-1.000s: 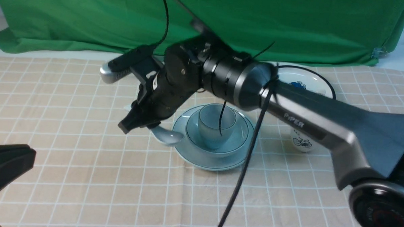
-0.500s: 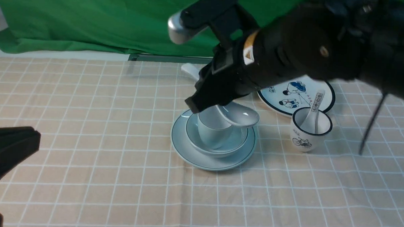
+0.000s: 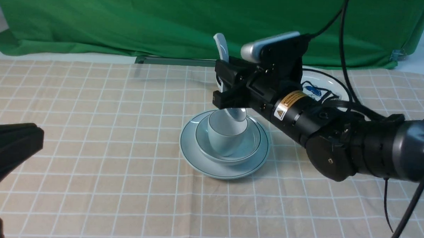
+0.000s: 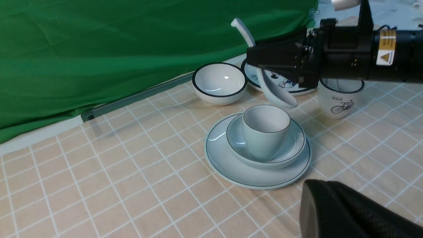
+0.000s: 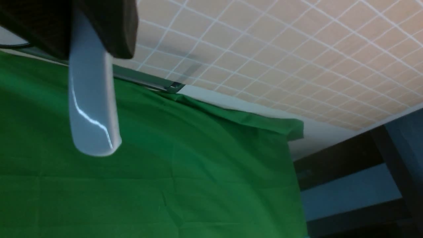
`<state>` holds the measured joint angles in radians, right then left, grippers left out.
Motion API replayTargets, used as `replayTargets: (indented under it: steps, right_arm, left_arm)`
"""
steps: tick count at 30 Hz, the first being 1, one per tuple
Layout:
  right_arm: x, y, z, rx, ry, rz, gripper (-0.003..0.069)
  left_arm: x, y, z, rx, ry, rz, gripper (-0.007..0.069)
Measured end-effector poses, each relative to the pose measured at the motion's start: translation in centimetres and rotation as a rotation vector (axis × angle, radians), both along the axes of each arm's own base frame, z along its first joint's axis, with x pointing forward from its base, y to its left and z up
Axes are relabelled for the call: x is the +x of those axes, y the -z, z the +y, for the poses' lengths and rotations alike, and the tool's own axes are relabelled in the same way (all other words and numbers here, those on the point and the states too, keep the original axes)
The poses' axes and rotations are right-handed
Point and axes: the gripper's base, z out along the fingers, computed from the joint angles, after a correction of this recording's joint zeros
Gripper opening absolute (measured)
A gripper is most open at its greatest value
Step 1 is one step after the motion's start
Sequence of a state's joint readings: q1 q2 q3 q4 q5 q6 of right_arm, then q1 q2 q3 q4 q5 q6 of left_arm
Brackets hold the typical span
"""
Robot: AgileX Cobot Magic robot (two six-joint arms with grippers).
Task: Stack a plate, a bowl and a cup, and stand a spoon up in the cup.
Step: Use the right arm to put the blue soup spoon into the blue teacup in the middle
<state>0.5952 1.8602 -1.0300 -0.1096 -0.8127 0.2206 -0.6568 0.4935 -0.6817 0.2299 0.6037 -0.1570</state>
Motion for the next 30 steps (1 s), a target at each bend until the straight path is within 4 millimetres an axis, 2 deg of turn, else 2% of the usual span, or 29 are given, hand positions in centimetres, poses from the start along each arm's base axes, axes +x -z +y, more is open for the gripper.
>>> replayTargets:
  steps: [6, 13, 19, 23, 26, 30]
  right_arm:
    - [1.0, 2.9, 0.7, -0.011, -0.008, -0.024, 0.0181]
    - [2.4, 3.5, 1.2, -0.007, 0.0, -0.029, 0.0181]
    - [2.6, 4.0, 1.0, -0.038, 0.008, 0.011, 0.0185]
    - [2.4, 4.6, 0.9, -0.052, 0.008, 0.03, 0.0224]
    - [2.3, 4.8, 0.8, -0.056, 0.008, 0.035, 0.028]
    - [2.3, 4.7, 0.8, -0.054, 0.008, 0.034, 0.0296]
  left_arm:
    - [0.0, 0.0, 0.0, -0.001, 0.001, -0.002, 0.0001]
    - [0.0, -0.1, 0.0, -0.003, 0.002, -0.005, 0.0001]
    - [0.0, 0.0, 0.0, -0.008, 0.003, -0.001, 0.0001]
    - [0.0, 0.0, -0.1, -0.014, 0.005, 0.003, 0.0001]
    - [0.0, 0.0, -0.1, -0.017, 0.007, 0.006, 0.0001]
    - [-0.1, 0.0, -0.1, -0.022, 0.008, 0.01, 0.0001]
